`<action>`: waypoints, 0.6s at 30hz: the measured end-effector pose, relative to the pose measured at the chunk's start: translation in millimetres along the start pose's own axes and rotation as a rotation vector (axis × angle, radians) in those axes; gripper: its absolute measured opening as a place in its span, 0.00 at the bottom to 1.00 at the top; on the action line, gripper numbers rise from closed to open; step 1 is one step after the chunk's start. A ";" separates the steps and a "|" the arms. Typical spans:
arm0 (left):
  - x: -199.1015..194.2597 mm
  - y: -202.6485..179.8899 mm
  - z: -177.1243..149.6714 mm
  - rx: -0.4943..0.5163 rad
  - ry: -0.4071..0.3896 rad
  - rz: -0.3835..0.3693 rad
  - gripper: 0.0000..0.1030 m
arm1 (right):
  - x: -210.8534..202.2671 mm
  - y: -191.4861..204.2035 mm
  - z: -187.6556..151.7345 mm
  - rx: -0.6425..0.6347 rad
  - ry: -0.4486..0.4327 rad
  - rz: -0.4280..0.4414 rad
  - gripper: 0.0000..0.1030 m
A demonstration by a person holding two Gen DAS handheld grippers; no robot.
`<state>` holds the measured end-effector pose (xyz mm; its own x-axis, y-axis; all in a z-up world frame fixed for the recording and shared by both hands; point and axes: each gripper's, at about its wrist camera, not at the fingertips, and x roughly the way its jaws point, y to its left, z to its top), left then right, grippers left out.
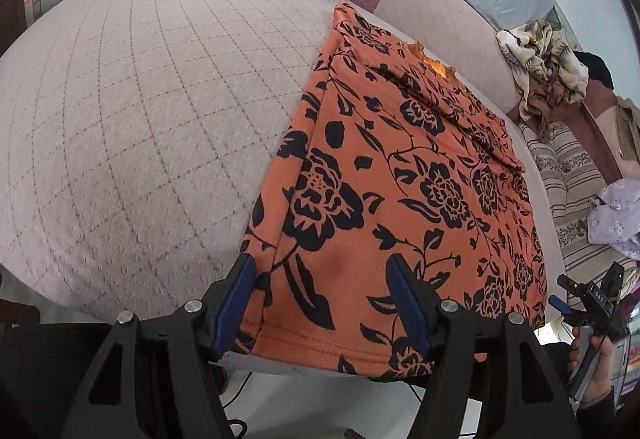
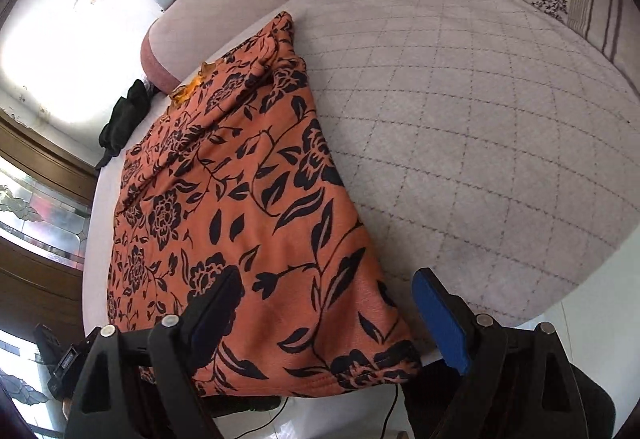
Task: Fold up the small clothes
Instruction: 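Smooth the hem of the folded blouse with both grippers open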
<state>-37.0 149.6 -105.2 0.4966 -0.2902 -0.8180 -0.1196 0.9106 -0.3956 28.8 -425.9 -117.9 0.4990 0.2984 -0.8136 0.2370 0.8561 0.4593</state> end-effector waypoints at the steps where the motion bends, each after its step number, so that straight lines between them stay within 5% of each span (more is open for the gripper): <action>1: 1.9 -0.7 -2.0 0.009 0.006 0.015 0.66 | 0.4 -3.6 -0.2 0.007 0.004 0.000 0.87; 7: 0.9 -8.1 -11.0 0.061 0.006 0.080 0.66 | 22.1 0.1 -10.5 -0.030 0.083 -0.002 0.85; 13: 1.8 -7.9 -12.7 0.054 0.006 0.132 0.66 | 20.9 -0.7 -17.9 -0.030 0.093 0.003 0.66; 18: 6.0 -14.2 -15.7 0.099 0.006 0.194 0.66 | 28.6 4.8 -15.9 -0.040 0.105 -0.032 0.69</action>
<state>-45.8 130.3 -111.0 0.4676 -0.1082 -0.8773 -0.1269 0.9740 -0.1877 30.9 -406.5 -144.6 0.4006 0.3113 -0.8618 0.2173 0.8814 0.4194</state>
